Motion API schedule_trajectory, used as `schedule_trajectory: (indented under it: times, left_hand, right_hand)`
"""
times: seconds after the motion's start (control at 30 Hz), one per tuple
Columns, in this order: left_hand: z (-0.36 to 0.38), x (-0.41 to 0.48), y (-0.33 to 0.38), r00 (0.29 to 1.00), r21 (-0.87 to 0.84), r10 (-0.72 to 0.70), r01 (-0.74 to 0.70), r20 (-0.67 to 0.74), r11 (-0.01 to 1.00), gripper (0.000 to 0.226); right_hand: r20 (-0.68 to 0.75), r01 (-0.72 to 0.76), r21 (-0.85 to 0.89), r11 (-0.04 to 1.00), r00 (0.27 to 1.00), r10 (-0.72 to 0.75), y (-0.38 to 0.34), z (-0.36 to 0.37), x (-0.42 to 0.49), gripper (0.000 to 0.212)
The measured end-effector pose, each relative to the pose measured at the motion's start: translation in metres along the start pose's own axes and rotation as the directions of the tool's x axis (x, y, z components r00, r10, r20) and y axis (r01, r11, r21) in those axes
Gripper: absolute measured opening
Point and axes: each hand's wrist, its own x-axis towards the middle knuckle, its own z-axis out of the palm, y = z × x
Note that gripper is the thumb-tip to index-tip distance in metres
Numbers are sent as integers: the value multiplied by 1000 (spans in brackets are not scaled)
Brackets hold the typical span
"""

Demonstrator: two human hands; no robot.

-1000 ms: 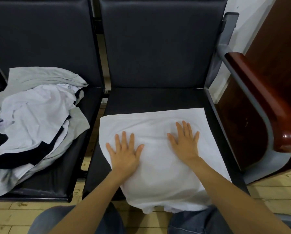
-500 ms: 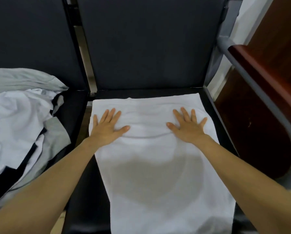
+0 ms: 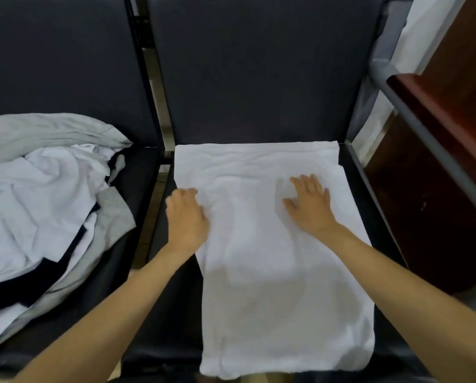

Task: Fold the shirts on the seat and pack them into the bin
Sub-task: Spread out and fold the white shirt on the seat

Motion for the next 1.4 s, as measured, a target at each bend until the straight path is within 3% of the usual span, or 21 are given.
schedule_trajectory:
  times: [0.13, 0.3, 0.53, 0.6, 0.67, 0.73, 0.9, 1.0, 1.07, 1.17, 1.2, 1.3, 1.4]
  left_hand:
    - [-22, -57, -13, 948, 44, -307, 304, 80, 952, 32]
    - [-37, -101, -2, 920, 20, -327, 331, 215, 943, 42]
    - [-32, -118, 24, 901, -129, -308, 360, 304, 924, 26]
    - [-34, -118, 27, 899, -367, -310, 413, 308, 834, 17]
    - [-41, -116, 28, 871, -627, -377, 490, 315, 606, 13]
    - [-46, -112, 25, 820, -705, -448, 550, 356, 447, 17]
    - [-58, -107, 10, 790, -708, -401, 603, 464, 368, 22]
    - [-73, -102, 1, 772, -696, -302, 635, 559, 335, 27]
    - [-84, -99, -11, 776, -636, -311, 629, 549, 447, 25]
    - [-95, -95, -36, 853, -329, -376, 494, 361, 805, 21]
    - [-95, -96, -44, 885, -197, -369, 430, 284, 881, 21]
    - [-80, -109, -48, 964, 92, -222, 211, 143, 973, 36]
    - [-59, -122, -27, 988, 50, 20, -28, 155, 998, 35]
  right_hand:
    - [169, 38, -80, 996, 985, -24, -19, 5, -81, 57]
    - [310, 33, -227, 973, 950, 40, -21, 14, -138, 63]
    - [278, 36, -226, 973, 960, 30, -11, 27, -146, 64]
    - [264, 32, -219, 975, 964, 28, -11, 29, -145, 65]
    - [241, 23, -226, 974, 970, 33, -10, 29, -142, 65]
    - [221, 13, -227, 974, 974, 38, -8, 29, -139, 65]
    - [192, 15, -219, 976, 981, 29, -8, 35, -138, 66]
    - [187, 9, -235, 972, 982, 36, -7, 36, -138, 66]
    - [182, 9, -237, 972, 983, 35, -7, 36, -138, 66]
    - [170, 16, -227, 974, 985, 23, -8, 35, -138, 66]
    - [167, 18, -225, 974, 986, 20, -9, 35, -139, 66]
    - [161, 14, -218, 976, 987, 21, -10, 34, -140, 66]
    - [161, 12, -212, 977, 987, 23, -12, 33, -140, 66]
